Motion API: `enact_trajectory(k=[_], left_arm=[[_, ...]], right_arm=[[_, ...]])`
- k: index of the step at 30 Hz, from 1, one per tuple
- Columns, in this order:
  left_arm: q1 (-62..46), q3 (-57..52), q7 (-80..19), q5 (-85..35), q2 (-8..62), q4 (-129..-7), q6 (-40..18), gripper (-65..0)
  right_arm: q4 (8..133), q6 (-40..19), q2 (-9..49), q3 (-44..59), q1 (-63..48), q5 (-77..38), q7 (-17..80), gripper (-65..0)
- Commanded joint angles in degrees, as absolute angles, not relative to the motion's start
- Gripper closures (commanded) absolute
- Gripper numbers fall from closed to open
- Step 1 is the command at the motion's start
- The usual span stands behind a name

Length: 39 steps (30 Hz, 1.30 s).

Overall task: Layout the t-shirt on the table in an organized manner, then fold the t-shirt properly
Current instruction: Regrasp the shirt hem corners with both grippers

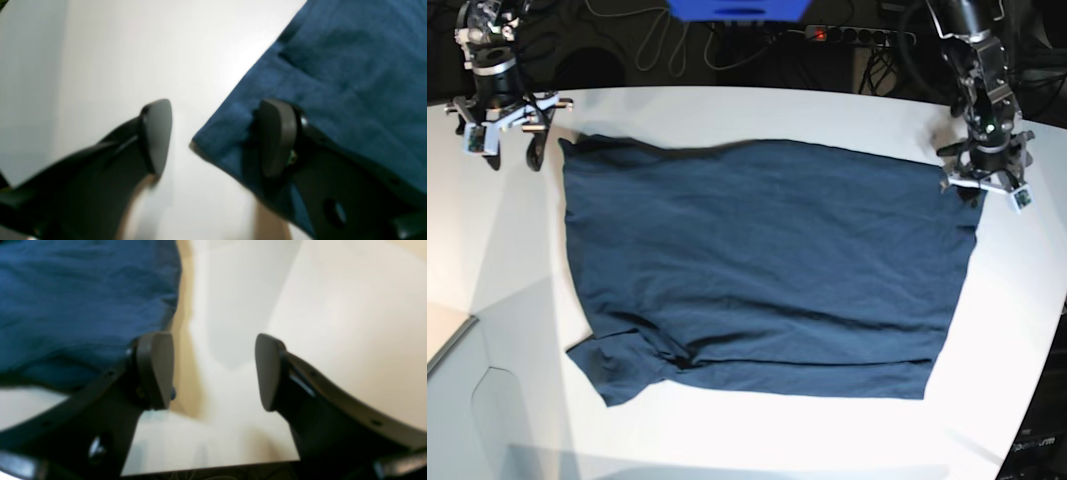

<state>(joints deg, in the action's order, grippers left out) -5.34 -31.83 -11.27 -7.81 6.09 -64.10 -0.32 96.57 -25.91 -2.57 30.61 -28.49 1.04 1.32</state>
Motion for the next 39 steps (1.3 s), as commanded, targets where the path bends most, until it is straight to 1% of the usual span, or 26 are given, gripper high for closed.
enact_trajectory(k=[1, 5, 6, 7, 8, 10, 12, 13, 14, 17, 20, 23, 26, 32, 36, 38, 39], left_arm=[[-4.88, -31.69, -10.86, -7.78, 6.99, -63.69, -0.31, -39.4], [-3.65, -26.15, -10.86, -8.13, 9.10, -60.26, -0.31, -38.8], [-3.74, -25.36, -10.86, -8.13, 9.19, -60.26, -0.31, -37.8], [-4.18, -25.01, -10.86, -8.13, 9.19, -60.26, -0.31, -35.0], [-5.14, -25.27, -10.77, -8.13, 9.01, -60.35, -0.31, -30.4], [-6.20, -25.80, -10.77, -8.22, 8.84, -60.35, -0.31, -18.5], [-7.16, -27.12, -10.77, -8.22, 8.75, -60.35, -0.31, -7.9], [-7.60, -27.74, -10.77, -8.22, 8.75, -60.35, -0.31, -3.2], [-7.96, -28.53, -10.77, -8.22, 8.75, -60.35, -0.31, 0.0], [-9.01, -31.43, -10.77, -8.22, 8.75, -60.97, -0.31, -0.8], [-10.68, -33.98, -10.77, -8.22, 8.75, -65.63, -0.31, 0.0], [-11.91, -34.42, -11.12, -8.22, 8.66, -70.37, -0.31, 0.0], [-12.09, -34.51, -11.12, -8.22, 8.66, -72.92, -0.31, 0.0], [-11.65, -34.51, -11.21, -7.96, 8.75, -72.92, -0.31, 0.0], [-11.65, -34.33, -11.21, -7.96, 8.75, -73.45, -0.31, 0.0], [-11.74, -34.33, -11.21, -8.13, 8.75, -73.36, -0.31, 0.0], [-11.91, -34.42, -11.21, -8.13, 8.75, -73.36, -0.31, 0.0]], right_arm=[[97.45, -26.24, -2.59, 31.16, -28.70, 0.31, -0.04, -38.9], [97.01, -26.24, -3.21, 31.08, -28.35, 0.31, -0.22, -38.9], [96.92, -26.24, -3.21, 30.90, -28.35, 0.31, -0.22, -38.9], [96.92, -26.24, -3.21, 30.90, -28.26, 0.31, -0.22, -38.9], [96.92, -26.24, -3.21, 30.37, -28.26, 0.31, -0.22, -38.9], [97.10, -26.24, -2.68, 28.88, -28.44, 0.31, -0.04, -38.9], [97.36, -26.33, -1.80, 27.56, -28.88, 0.31, -0.22, -38.9], [97.19, -26.33, -1.45, 26.59, -28.88, 0.31, -0.13, -39.0], [97.01, -26.33, -1.01, 25.71, -28.88, 0.31, 0.04, -39.0], [97.01, -26.33, -0.66, 23.60, -29.93, 0.31, 0.13, -40.2], [96.40, -26.33, -0.48, 21.14, -30.29, 0.31, 0.13, -43.0], [93.23, -26.33, 0.04, 19.30, -29.05, 0.31, -0.04, -42.9], [90.95, -26.33, 0.75, 19.65, -26.42, 0.31, -0.13, -42.9], [90.42, -26.33, 1.71, 23.43, -19.82, 0.31, 0.22, -42.8], [91.03, -26.51, 2.86, 23.43, -20.35, 0.31, 0.22, -43.0], [91.12, -28.70, 2.77, 23.25, -22.64, 0.22, 0.22, -43.1], [91.38, -30.99, 1.89, 23.25, -23.87, 0.13, 0.22, -43.1]])
